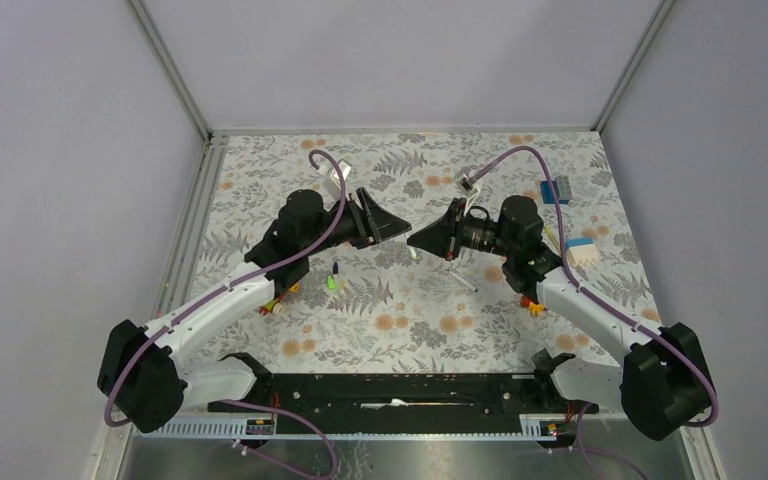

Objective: Insert the pens into the pen caps

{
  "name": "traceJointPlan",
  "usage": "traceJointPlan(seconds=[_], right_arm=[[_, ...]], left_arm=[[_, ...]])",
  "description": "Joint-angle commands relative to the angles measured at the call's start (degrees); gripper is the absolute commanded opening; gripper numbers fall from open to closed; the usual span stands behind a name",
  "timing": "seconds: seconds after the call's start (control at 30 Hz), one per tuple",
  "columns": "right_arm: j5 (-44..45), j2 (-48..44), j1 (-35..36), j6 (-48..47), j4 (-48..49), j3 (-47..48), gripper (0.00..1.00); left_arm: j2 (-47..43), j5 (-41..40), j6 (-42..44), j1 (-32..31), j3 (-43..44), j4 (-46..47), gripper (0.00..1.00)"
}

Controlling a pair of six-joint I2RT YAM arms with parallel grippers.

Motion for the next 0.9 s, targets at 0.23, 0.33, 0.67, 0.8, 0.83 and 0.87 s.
traceJointPlan(seconds=[0.23, 0.33, 0.67, 0.8, 0.83, 0.87], right_arm=[[-1.37, -0.99, 0.66, -0.7, 3.53, 0.07, 0.0], [-1.55, -0.98, 0.62, -0.87, 3.45, 0.11, 0.0], [-1.56, -0.99, 0.67, -1.14, 3.63, -0.11, 0.0], [-1.56, -0.28, 0.62, -1.24, 4.53, -0.54, 0.0], [-1.6, -0.12, 0.66, -1.16, 4.79, -0.64, 0.0], [-1.64, 0.07, 0.67, -1.08, 4.98, -0.55, 0.0]], left_arm=[[0.94, 2.29, -1.94, -0.08, -1.34, 5.94, 0.47], [0.85, 2.4, -2.17, -0.08, -1.43, 6.55, 0.46], [1.3, 2.55, -2.89, -0.1, -2.29, 8.06, 0.39], [2.23, 3.32, -2.89, -0.11, -1.99, 8.27, 0.3], [2.39, 3.4, -2.9, -0.07, -1.97, 8.29, 0.27], [2.43, 3.58, -2.89, -0.11, -2.0, 8.48, 0.25]])
